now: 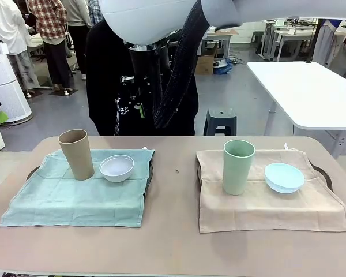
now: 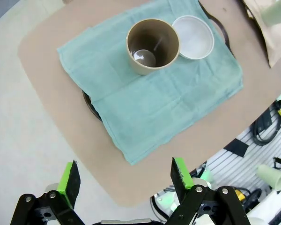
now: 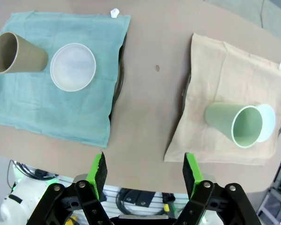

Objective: Set up a tray with a mat and arrange the tableware.
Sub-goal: Place the Picnic Bowl and Reusable plastic cup back onto the Handle tray in front of the human's position.

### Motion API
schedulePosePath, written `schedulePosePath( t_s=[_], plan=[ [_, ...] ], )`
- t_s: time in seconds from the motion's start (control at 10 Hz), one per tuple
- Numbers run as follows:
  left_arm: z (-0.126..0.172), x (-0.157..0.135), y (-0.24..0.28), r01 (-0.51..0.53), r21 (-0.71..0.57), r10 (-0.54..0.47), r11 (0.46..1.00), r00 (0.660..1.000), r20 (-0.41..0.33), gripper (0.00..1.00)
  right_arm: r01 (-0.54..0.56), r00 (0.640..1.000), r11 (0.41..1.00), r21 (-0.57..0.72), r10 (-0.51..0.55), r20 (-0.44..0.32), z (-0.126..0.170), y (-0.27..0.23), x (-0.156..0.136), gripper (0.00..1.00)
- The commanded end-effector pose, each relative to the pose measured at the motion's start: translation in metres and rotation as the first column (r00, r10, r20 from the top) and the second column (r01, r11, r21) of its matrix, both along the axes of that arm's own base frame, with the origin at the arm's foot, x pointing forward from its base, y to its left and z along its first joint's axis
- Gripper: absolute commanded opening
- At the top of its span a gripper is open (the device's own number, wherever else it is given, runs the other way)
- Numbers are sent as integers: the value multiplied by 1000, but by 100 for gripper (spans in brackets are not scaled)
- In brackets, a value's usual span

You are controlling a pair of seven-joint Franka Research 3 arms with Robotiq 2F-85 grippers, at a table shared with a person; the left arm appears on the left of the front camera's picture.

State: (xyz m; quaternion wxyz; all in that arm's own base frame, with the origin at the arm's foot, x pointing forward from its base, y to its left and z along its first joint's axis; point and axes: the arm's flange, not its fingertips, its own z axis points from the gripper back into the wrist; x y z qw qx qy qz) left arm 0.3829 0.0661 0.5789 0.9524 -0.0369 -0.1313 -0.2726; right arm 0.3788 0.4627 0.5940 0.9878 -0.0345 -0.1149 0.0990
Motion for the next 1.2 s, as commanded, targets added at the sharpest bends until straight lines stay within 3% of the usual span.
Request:
schedulePosePath(
  t_s=[0.0,0.1,0.2,0.3,0.4,0.5,0.6,0.7,0.9,1.0,1.1],
  plan=[
    [0,0,1,1,19,-1,1000,1000,14,100,5,1000,1000,-7,-5,2,0,-1,0,84],
    [0,0,0,0,0,0,1000,1000,0,100,0,1000,1000,0,0,0,0,0,0,84],
    [4,6,-4,-49,-123,42,991,998,-54,100,157,987,978,137,-159,4,14,-62,-9,84],
    [8,7,-7,-104,-238,78,966,990,-115,100,280,955,918,282,-297,15,31,-112,-26,84],
    [18,7,-9,-155,-405,83,901,978,-191,100,362,916,835,413,-400,6,45,-160,-41,84],
    [23,3,-9,-177,-526,72,832,974,-214,100,454,860,731,510,-510,-34,49,-197,-52,84],
    [25,3,-11,-199,-591,75,782,971,-227,100,536,798,677,505,-601,-41,46,-216,-54,84],
    [10,-2,-11,-91,-380,28,920,985,-168,100,372,924,853,365,-378,-59,74,-148,-16,84],
    [10,-2,-11,-91,-380,28,920,985,-168,100,372,924,853,365,-378,-59,74,-148,-16,84],
    [17,-3,-13,-121,-471,27,874,979,-201,100,442,884,790,425,-464,-57,76,-188,-38,84],
    [20,4,-1,-197,-620,33,759,964,-265,100,504,859,615,607,-432,-275,80,-239,-16,84]
  ],
)
